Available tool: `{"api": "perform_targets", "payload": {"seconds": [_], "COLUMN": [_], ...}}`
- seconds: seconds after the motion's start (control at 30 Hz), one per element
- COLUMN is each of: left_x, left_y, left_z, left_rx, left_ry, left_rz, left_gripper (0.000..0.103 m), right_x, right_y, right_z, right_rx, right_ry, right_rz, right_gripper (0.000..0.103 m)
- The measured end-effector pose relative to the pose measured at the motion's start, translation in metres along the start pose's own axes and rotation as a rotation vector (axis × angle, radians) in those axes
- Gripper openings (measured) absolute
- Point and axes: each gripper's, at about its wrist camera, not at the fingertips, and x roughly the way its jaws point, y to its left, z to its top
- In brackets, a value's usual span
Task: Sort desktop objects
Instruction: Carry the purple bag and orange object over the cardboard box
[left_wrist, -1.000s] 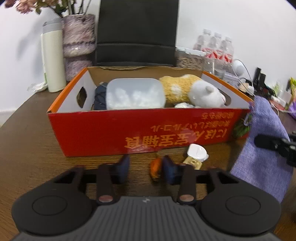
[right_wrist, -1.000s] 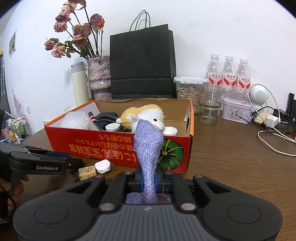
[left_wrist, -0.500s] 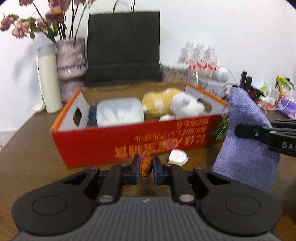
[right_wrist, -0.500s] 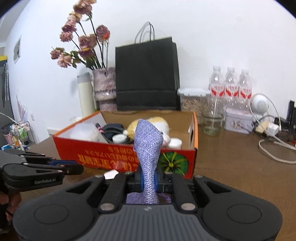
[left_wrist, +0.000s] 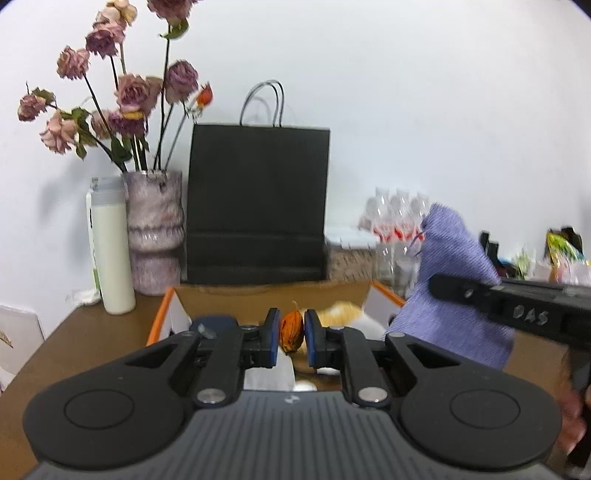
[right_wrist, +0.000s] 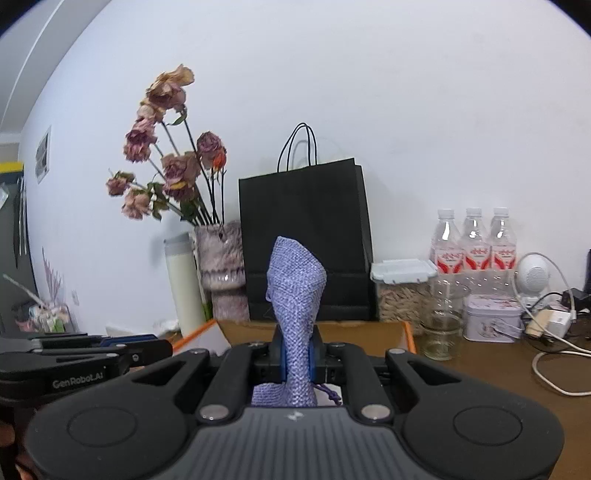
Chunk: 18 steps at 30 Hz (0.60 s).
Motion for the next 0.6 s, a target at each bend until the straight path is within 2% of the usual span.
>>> {"api": "perform_targets", "payload": {"seconds": [0.2,0.6], "left_x": [0.024,0.079], "left_y": [0.012,0.039], "left_z": [0.011,0.009], "left_rx": [-0.038,-0.029], "left_ry": [-0.010,0.036], "left_rz": [0.019,0.047], "left_gripper": [0.015,0.015], "right_x": [0.042,0.120], "right_y": [0.001,0.002], "right_z": [0.007,-0.007], "right_rx": [0.040,0.039], "right_ry": [-0.003,0.074], "right_rz": [0.006,0.008], "right_gripper": [0.010,0.010]}}
